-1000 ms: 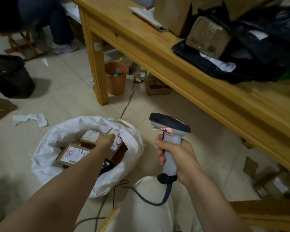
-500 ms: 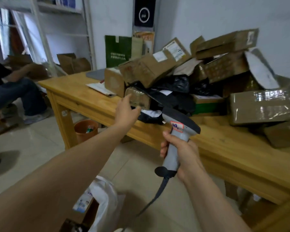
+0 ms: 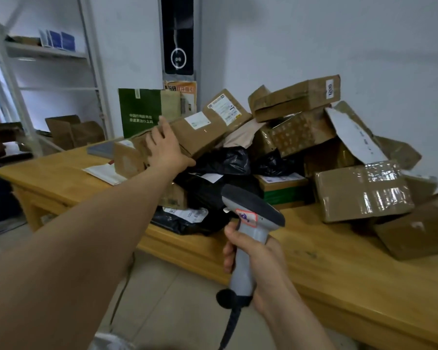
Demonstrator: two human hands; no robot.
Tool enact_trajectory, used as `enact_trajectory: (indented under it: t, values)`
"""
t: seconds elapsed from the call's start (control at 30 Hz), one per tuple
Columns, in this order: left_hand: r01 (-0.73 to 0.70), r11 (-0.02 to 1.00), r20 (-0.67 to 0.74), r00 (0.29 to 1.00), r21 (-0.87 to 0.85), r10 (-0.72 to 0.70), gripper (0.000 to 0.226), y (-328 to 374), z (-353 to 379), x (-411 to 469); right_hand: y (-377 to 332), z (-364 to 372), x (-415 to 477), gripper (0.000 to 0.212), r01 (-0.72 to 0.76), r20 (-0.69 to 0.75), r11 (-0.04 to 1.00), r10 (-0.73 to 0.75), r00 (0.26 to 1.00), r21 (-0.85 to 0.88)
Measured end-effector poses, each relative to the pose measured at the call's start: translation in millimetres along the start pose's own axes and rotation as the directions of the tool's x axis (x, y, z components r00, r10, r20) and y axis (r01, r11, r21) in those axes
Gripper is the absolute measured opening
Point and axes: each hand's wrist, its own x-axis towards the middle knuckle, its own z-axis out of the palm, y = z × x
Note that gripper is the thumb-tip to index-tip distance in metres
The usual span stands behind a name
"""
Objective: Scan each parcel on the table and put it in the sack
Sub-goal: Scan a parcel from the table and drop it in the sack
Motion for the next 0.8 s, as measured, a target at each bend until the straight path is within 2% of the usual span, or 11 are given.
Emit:
enact_trajectory:
  t: [0.1,0.27,0.4,0.47,0.53,0.63,0.7,0.8]
  values:
    - [-0.023,0.999,-0.033,0.999,-0.026,0.022,0.126,-1,1,0,4,-3,4,0.009,-0.021,-0.016,1.000,0.021,1.000,0.002]
    - [-0.113,0.981,-0.185,0.979,-0.158,0.084,0.125,-4,-12,-28,5,-7,-5,0.010,-0.021,-0.024,1.000,0.021,1.000,0.005]
    - [-0.277,0.929,-0.250,0.944,-0.245,0.216,0.113,-22,-20,-84,4,-18,-24,0.008,0.035,-0.084,0.998,-0.031,0.996,0.050]
    - [-0.418,0.880,-0.224,0.901,-0.225,0.371,0.108,-36,-19,-124,4,-27,-38,0.005,0.073,-0.147,0.994,-0.060,0.987,0.082]
    - [-0.532,0.826,-0.136,0.846,-0.187,0.515,0.106,-48,-11,-164,4,-38,-53,0.005,0.096,-0.213,0.989,-0.070,0.974,0.115]
    - [-0.680,0.728,-0.028,0.732,-0.089,0.681,0.105,-58,10,-208,7,-52,-72,0.005,0.094,-0.288,0.988,-0.055,0.956,0.123]
    - [-0.737,0.674,0.030,0.674,-0.044,0.738,0.104,-58,27,-226,9,-60,-82,0.006,0.073,-0.321,0.993,-0.039,0.946,0.094]
    - [-0.731,0.676,0.070,0.673,-0.094,0.737,0.107,-54,42,-238,10,-69,-91,0.012,0.025,-0.322,0.997,-0.003,0.947,0.067]
